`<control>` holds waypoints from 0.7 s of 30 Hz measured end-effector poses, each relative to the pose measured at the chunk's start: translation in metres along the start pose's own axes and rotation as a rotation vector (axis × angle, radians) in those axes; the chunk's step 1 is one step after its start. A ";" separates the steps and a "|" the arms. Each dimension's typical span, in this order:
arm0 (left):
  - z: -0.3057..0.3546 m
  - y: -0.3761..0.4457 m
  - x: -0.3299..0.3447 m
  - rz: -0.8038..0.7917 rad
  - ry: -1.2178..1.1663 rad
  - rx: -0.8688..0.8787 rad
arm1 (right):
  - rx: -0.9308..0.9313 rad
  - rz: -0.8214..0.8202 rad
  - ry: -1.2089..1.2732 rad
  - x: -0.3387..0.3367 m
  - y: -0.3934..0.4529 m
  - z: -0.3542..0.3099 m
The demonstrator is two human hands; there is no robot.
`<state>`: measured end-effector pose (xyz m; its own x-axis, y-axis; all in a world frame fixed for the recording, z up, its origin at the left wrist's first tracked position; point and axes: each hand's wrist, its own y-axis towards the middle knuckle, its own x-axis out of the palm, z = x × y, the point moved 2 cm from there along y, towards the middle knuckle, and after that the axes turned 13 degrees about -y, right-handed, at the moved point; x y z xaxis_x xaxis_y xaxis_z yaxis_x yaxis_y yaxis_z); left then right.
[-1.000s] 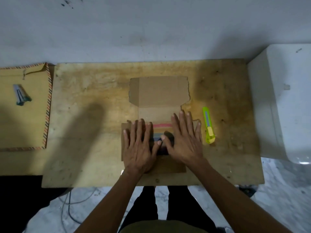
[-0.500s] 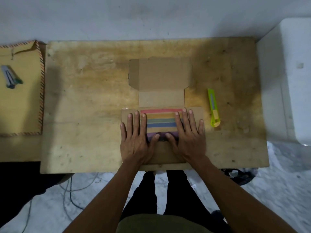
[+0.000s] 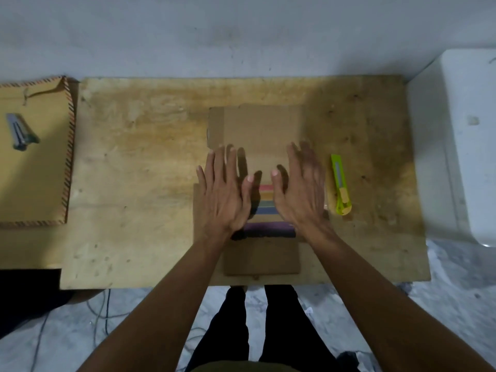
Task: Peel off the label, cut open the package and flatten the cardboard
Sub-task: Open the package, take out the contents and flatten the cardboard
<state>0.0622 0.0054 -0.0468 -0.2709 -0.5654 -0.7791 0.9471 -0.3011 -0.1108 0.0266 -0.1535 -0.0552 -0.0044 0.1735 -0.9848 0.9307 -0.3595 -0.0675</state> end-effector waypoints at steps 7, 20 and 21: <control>-0.016 0.052 0.001 0.210 -0.354 -0.220 | 0.412 -0.007 0.498 -0.003 0.056 -0.002; -0.001 0.062 -0.023 0.363 -0.891 -0.595 | 0.778 -0.172 1.077 -0.024 0.072 0.011; -0.003 0.061 -0.027 0.378 -0.981 -0.643 | 0.782 -0.195 1.099 -0.028 0.069 0.013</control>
<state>0.1280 0.0045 -0.0344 0.2864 -0.9558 -0.0659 0.8313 0.2821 -0.4789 0.0863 -0.1952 -0.0340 0.5222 0.7824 -0.3393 0.4980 -0.6027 -0.6235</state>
